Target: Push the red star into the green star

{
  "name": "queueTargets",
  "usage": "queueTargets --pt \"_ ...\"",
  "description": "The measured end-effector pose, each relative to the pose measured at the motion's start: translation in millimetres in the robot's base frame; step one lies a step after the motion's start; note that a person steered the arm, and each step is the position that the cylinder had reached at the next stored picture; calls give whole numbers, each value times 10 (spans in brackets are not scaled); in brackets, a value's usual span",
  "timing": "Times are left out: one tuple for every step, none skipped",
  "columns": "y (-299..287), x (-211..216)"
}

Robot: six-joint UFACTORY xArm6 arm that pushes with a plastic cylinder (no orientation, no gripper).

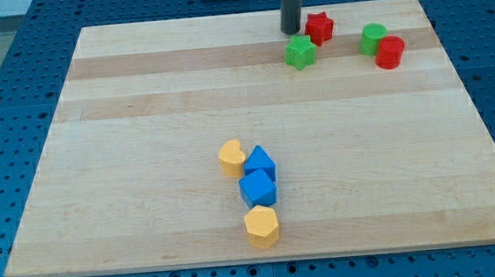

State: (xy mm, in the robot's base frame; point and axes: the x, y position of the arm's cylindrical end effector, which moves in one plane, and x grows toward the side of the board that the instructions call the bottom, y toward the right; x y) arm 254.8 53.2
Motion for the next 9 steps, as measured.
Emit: queueTargets --pt "-40 -329" --pt "-4 -613" --pt "479 -471" --pt "491 -374" --pt "576 -322" --pt "736 -303" --pt "763 -147" --pt "443 151" --pt "31 455"
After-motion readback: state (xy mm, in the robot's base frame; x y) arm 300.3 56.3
